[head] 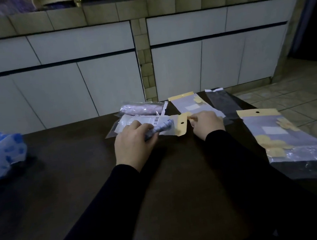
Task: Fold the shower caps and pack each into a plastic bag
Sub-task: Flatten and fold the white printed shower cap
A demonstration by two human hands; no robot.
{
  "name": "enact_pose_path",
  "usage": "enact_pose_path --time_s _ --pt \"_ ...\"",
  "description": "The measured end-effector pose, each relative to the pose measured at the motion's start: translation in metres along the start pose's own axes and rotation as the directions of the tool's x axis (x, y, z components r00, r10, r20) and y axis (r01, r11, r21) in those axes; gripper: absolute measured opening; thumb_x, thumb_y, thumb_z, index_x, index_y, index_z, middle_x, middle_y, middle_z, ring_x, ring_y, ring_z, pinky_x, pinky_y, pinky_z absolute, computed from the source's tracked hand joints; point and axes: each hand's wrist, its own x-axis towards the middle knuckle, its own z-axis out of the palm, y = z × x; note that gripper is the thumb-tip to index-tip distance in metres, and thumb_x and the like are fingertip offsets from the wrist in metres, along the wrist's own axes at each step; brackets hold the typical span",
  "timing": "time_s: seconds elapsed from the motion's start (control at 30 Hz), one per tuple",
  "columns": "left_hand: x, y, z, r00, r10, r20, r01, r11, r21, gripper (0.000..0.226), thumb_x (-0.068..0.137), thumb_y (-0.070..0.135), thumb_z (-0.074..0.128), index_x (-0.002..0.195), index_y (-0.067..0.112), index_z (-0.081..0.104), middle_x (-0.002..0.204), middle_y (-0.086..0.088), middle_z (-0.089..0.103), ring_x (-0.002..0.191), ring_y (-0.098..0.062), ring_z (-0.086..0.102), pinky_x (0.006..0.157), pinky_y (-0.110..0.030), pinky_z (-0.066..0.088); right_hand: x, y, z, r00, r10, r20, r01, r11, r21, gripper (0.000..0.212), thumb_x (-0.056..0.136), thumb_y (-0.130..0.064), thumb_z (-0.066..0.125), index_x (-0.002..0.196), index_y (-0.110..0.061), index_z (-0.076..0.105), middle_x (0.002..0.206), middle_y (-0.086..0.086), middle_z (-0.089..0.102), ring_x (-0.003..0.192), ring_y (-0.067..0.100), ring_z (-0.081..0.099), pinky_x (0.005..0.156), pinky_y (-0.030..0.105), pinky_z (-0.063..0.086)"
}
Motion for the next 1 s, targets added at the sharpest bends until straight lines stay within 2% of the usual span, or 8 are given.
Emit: enact_pose_path --time_s 0.13,0.3,0.43,0.53,0.73,0.9,1.0 --pt "-0.005 -0.009 0.003 0.998 -0.062 0.014 0.062 0.998 -0.014 0.016 0.073 0.032 0.079 0.085 0.021 0.075 0.072 0.000 0.060 0.064 -0.022 0.060 0.050 -0.025 0.040 -0.001 0.002 -0.003 0.997 -0.008 -0.072 0.009 1.000 0.006 0.021 0.095 -0.029 0.055 0.112 -0.024 0.065 0.109 0.005 0.059 0.104 0.022 0.051 0.092 0.039 0.044" --pt "-0.008 -0.007 0.002 0.994 -0.102 0.037 0.103 0.994 -0.038 0.016 0.078 0.036 0.075 0.089 0.025 0.075 0.077 0.002 0.060 0.069 -0.021 0.060 0.053 -0.024 0.040 -0.007 0.001 -0.013 0.989 0.007 -0.149 0.010 0.994 0.111 0.017 0.095 -0.025 0.056 0.109 -0.022 0.064 0.117 0.004 0.057 0.112 0.023 0.047 0.095 0.038 0.040" --pt "-0.009 -0.006 0.000 0.981 -0.154 0.116 0.164 0.983 -0.078 0.021 0.083 0.045 0.067 0.097 0.030 0.073 0.084 0.007 0.060 0.078 -0.014 0.057 0.057 -0.024 0.035 -0.010 0.000 -0.020 0.989 0.042 -0.142 -0.017 0.984 0.178 0.016 0.094 -0.025 0.056 0.107 -0.022 0.064 0.113 0.006 0.057 0.109 0.022 0.047 0.093 0.037 0.042" --pt "-0.010 -0.006 -0.001 0.979 -0.164 0.119 0.175 0.981 -0.089 0.023 0.084 0.046 0.065 0.098 0.030 0.073 0.084 0.008 0.059 0.078 -0.012 0.055 0.056 -0.024 0.035 -0.013 -0.001 -0.024 0.986 0.049 -0.161 -0.019 0.982 0.186 0.018 0.096 -0.024 0.053 0.111 -0.022 0.063 0.115 0.006 0.056 0.111 0.023 0.046 0.094 0.038 0.042" --pt "-0.010 -0.007 0.000 0.961 -0.223 0.164 0.243 0.963 -0.114 0.025 0.084 0.048 0.064 0.100 0.030 0.072 0.084 0.012 0.054 0.077 -0.007 0.051 0.055 -0.019 0.030 -0.023 -0.001 -0.030 0.974 0.017 -0.226 0.023 0.985 0.172 0.023 0.098 -0.027 0.049 0.118 -0.023 0.059 0.119 0.005 0.056 0.115 0.023 0.046 0.100 0.040 0.040" --pt "-0.009 -0.006 -0.002 0.952 -0.246 0.180 0.275 0.948 -0.162 0.026 0.085 0.045 0.065 0.102 0.027 0.072 0.086 0.011 0.055 0.078 -0.005 0.050 0.055 -0.013 0.029 -0.035 -0.021 -0.030 0.915 -0.104 -0.390 0.153 0.984 0.095 0.023 0.099 -0.031 0.045 0.119 -0.028 0.057 0.113 -0.003 0.056 0.109 0.016 0.049 0.094 0.035 0.036" --pt "-0.009 -0.007 -0.005 0.938 -0.285 0.197 0.322 0.928 -0.188 0.027 0.085 0.046 0.063 0.103 0.027 0.071 0.089 0.009 0.059 0.080 -0.008 0.054 0.059 -0.019 0.035 -0.040 -0.028 -0.034 0.875 -0.134 -0.465 0.154 0.988 0.005 0.025 0.099 -0.030 0.046 0.121 -0.029 0.056 0.110 -0.001 0.058 0.103 0.019 0.051 0.089 0.038 0.036"
